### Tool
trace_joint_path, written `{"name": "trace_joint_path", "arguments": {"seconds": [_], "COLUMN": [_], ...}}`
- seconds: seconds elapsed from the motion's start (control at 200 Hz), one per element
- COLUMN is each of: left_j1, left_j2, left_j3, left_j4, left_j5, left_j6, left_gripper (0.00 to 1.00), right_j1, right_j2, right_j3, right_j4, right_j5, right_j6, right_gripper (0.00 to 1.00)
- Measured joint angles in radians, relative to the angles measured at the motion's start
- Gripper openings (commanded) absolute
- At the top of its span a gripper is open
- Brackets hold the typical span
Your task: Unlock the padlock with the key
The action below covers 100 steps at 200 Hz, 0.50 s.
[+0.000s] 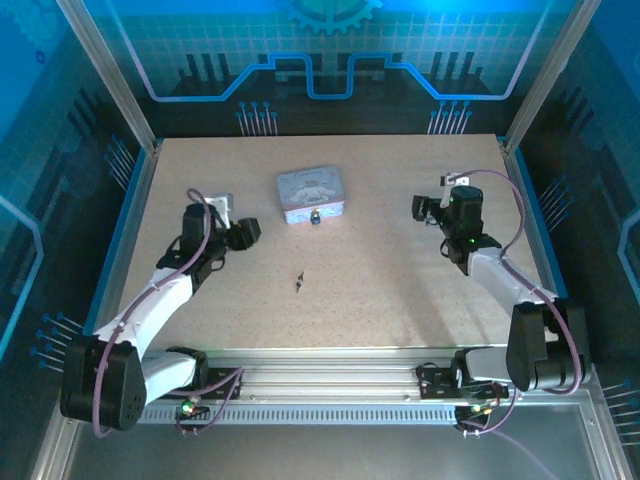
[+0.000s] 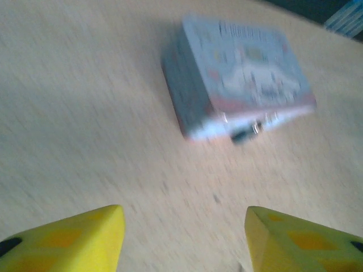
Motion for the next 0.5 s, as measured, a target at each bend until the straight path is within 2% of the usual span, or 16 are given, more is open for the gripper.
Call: {"name": "trace_joint_path", "arguments": {"seconds": [0.09,0.24,0.35,0.5], "left_j1": [-0.079,-0.198,-0.225,-0.241], "left_j2": [0.002,0.025,0.066,0.161], "left_j3": [-0.021,-0.032,-0.034,-0.038], "left_j4": [-0.071,-0.117,-0.114,-0.093], "left_j5": [0.031,0.064,0.082,0.105], "left_j6": [-0.053,-0.134,-0.174,-0.209], "left_gripper": [0.53,0.46,0.37,0.31], "right_j1": [0.090,0.336,0.487,0.599], "right_j2": [-0.007,0.011,0.020,0.038], "right_j3": [0.013,0.011,-0.016,-0.050], "right_j4": [-0.100,-0.223,-0.238,-0.251], "right_j5": [-0.017,-0.051,-0.076,-0.079], "right_j6": [0.059,0.144,0.208,0.264], "right_gripper": [0.82,0.73,0.67,0.60]}}
